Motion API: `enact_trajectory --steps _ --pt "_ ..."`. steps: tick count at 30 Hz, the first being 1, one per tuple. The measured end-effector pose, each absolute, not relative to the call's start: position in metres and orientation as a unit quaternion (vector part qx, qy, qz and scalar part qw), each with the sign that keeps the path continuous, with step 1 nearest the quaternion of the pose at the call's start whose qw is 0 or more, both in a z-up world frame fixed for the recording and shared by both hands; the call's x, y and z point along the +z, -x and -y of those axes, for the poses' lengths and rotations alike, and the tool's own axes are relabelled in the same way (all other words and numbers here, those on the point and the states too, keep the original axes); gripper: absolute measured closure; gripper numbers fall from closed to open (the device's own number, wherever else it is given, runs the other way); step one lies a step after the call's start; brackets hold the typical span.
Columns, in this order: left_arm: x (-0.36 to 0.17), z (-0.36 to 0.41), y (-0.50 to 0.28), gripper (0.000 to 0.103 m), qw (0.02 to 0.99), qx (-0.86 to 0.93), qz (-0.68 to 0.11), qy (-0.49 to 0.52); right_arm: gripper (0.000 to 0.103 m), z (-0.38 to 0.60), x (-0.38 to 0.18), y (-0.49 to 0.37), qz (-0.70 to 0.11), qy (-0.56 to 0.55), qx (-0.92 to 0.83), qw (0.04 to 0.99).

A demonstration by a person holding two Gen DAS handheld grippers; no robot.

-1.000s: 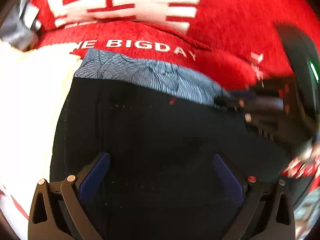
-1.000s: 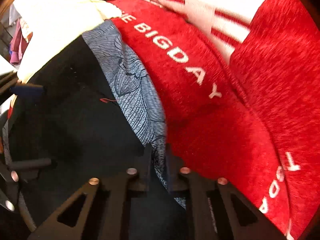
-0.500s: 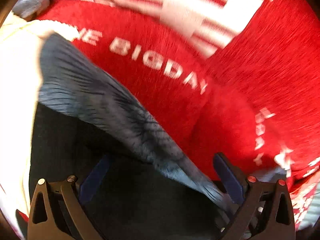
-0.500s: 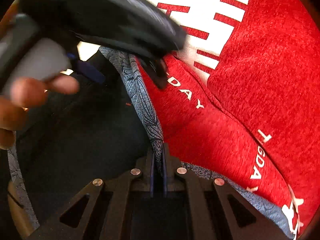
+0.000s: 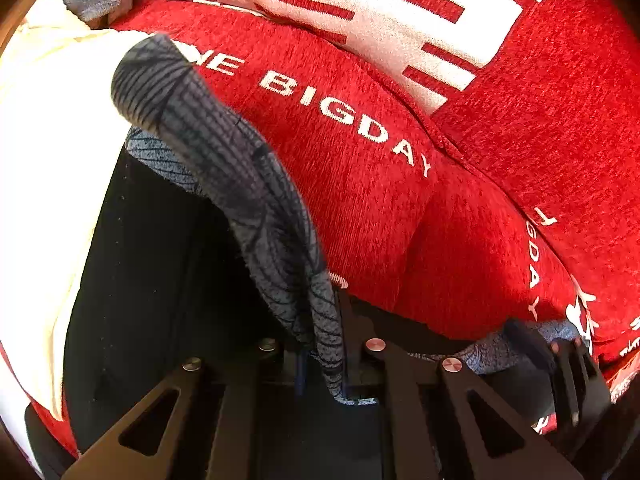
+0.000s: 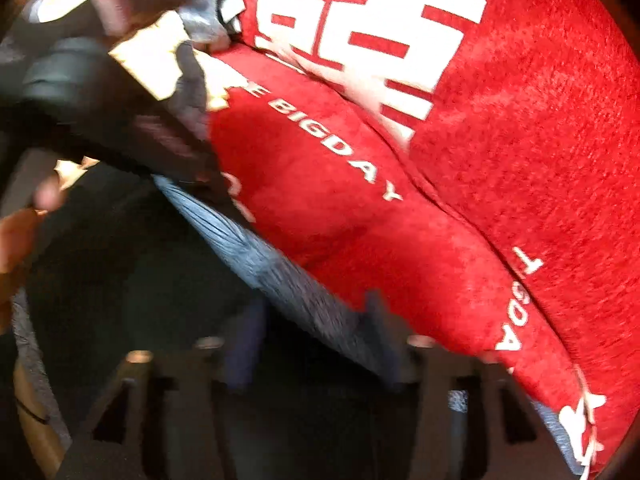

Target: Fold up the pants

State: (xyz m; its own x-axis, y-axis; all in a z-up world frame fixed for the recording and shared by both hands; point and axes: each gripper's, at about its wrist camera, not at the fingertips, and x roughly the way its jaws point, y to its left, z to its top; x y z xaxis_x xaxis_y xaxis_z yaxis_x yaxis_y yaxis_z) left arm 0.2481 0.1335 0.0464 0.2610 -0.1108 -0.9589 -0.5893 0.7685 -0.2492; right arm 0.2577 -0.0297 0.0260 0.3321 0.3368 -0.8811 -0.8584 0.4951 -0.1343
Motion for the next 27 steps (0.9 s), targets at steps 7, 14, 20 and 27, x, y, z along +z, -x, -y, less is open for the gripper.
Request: enact_trajectory --steps 7,14,20,27 --pt "0.068 -0.132 -0.236 0.090 0.750 0.139 -0.574 0.298 0.084 0.044 0.039 -0.248 -0.435 0.294 0.389 0.757" --pt "0.099 -0.128 -0.171 0.090 0.769 0.079 -0.541 0.331 0.086 0.069 0.077 -0.146 -0.356 0.320 0.333 0.812" --pt "0.094 -0.126 -0.099 0.089 0.770 0.046 -0.548 0.325 0.086 0.070 0.096 -0.064 -0.338 0.333 0.283 0.833" --pt "0.053 -0.130 -0.044 0.089 0.746 0.045 -0.577 0.330 0.086 0.065 0.071 -0.013 -0.374 0.331 0.265 0.824"
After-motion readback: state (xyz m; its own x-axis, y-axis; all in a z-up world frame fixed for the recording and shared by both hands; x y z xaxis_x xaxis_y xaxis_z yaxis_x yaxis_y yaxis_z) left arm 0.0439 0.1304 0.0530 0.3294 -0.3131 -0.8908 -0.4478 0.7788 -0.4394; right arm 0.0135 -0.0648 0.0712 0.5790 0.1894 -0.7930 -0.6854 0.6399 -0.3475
